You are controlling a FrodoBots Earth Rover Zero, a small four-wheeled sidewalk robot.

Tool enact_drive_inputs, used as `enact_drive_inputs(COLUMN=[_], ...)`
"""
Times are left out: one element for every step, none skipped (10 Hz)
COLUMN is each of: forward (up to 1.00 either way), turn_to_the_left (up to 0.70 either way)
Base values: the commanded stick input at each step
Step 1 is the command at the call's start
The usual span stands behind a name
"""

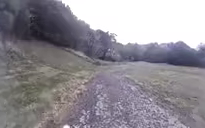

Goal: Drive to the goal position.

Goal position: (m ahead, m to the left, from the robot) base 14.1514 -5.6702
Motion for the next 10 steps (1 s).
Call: enact_drive_inputs(forward=[0.45, 0.45, 0.45, 0.45, 0.45, 0.45, 0.45, 0.45, 0.45, 0.45], turn_to_the_left=[-0.27, -0.27, -0.27, -0.27, -0.27, -0.08, -0.02, 0.00, 0.00, 0.00])
